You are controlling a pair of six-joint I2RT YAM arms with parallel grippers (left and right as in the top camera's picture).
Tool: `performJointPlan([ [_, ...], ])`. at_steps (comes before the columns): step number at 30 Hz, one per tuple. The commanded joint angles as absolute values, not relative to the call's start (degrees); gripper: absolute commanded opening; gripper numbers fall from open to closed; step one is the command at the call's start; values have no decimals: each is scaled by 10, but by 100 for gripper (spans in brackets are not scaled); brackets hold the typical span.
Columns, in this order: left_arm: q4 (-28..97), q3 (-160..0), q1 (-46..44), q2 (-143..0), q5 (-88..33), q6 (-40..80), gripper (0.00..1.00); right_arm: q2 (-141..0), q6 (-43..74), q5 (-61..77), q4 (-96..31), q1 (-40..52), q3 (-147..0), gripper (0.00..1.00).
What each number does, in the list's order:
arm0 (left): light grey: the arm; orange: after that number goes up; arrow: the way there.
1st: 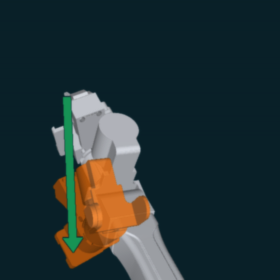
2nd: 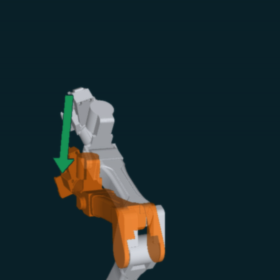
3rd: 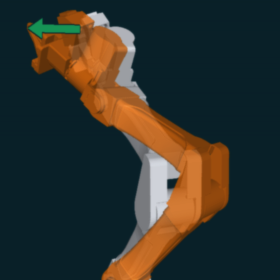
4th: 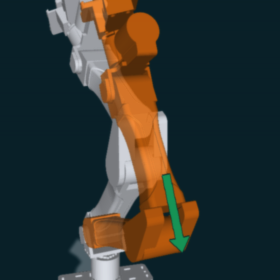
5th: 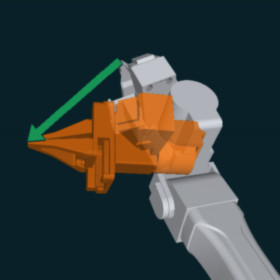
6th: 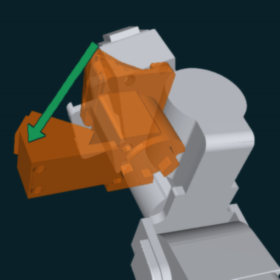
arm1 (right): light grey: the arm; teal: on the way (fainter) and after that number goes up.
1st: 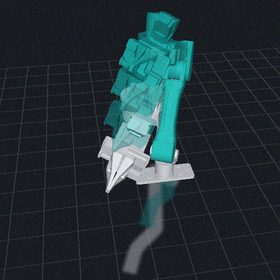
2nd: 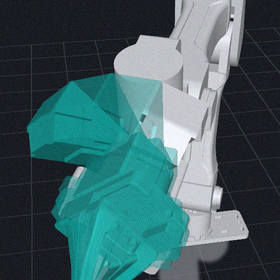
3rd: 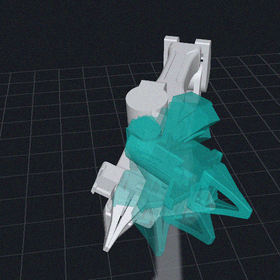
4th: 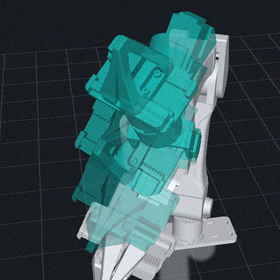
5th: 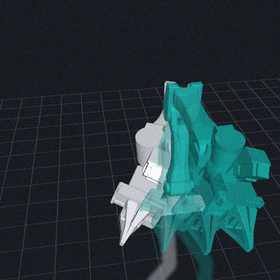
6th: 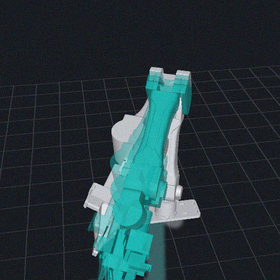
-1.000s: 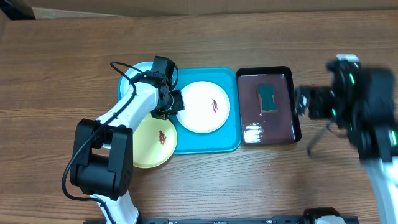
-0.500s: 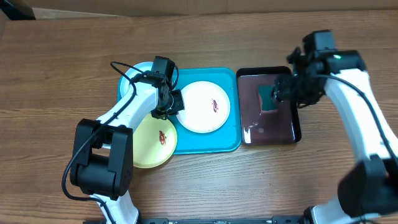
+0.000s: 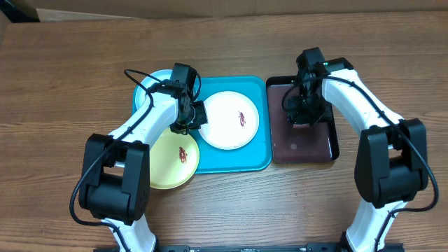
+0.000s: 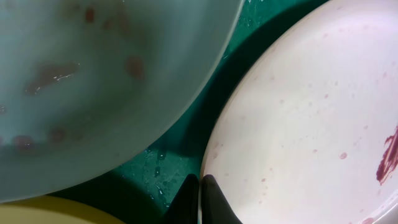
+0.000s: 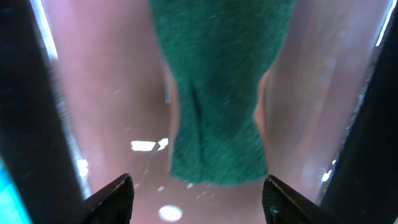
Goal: Clean dirty plates on tray and stack at the side
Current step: 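Reach the right gripper down to the green sponge in the brown tray, then grasp the sponge with the right gripper and dip it in water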
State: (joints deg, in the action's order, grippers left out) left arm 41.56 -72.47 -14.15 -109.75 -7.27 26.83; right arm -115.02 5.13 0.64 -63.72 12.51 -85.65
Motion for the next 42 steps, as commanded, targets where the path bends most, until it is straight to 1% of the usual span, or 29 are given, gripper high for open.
performJointPlan([
  [1, 414, -732, -143, -1099, -75, 257, 4, -1164, 60, -19, -628, 125, -854, 67],
  [10, 414, -732, -143, -1099, -75, 257, 4, -1170, 61, -19, -612, 125, -854, 68],
  [14, 414, -733, -143, -1099, -75, 257, 4, -1170, 61, -18, -614, 125, -854, 65],
  [19, 414, -733, -143, -1099, -75, 257, 4, -1170, 63, -18, -624, 125, -854, 72],
  [22, 414, -732, -143, -1099, -75, 257, 4, -1171, 63, -18, -624, 125, -853, 70],
  [25, 414, -732, -143, -1099, -75, 257, 4, -1171, 63, -16, -613, 125, -842, 65],
  [28, 414, -732, -143, -1099, -75, 257, 4, -1171, 63, -4, -602, 125, -825, 62],
  [29, 414, -732, -143, -1099, -75, 257, 4, -1171, 62, 1, -598, 125, -820, 60],
  [30, 414, -733, -143, -1099, -75, 257, 4, -1171, 62, 2, -597, 125, -816, 51],
  [31, 413, -732, -143, -1099, -75, 257, 4, -1171, 62, 1, -599, 125, -816, 22],
  [32, 413, -732, -143, -1099, -75, 257, 4, -1170, 62, 1, -604, 125, -816, 4],
  [35, 413, -733, -143, -1099, -75, 257, 4, -1170, 60, 1, -651, 125, -845, 4],
  [36, 413, -733, -143, -1099, -75, 257, 4, -1170, 60, 1, -665, 125, -858, 4],
  [37, 413, -732, -143, -1099, -75, 257, 5, -1170, 60, 1, -679, 125, -872, 17],
  [38, 413, -732, -143, -1099, -75, 257, 5, -1170, 60, 1, -690, 125, -883, 44],
  [39, 413, -733, -143, -1099, -75, 257, 5, -1170, 60, 1, -697, 125, -892, 56],
  [41, 413, -733, -143, -1099, -75, 257, 5, -1170, 60, 1, -697, 125, -900, 72],
  [42, 413, -733, -143, -1099, -75, 257, 5, -1170, 60, 1, -691, 125, -900, 75],
])
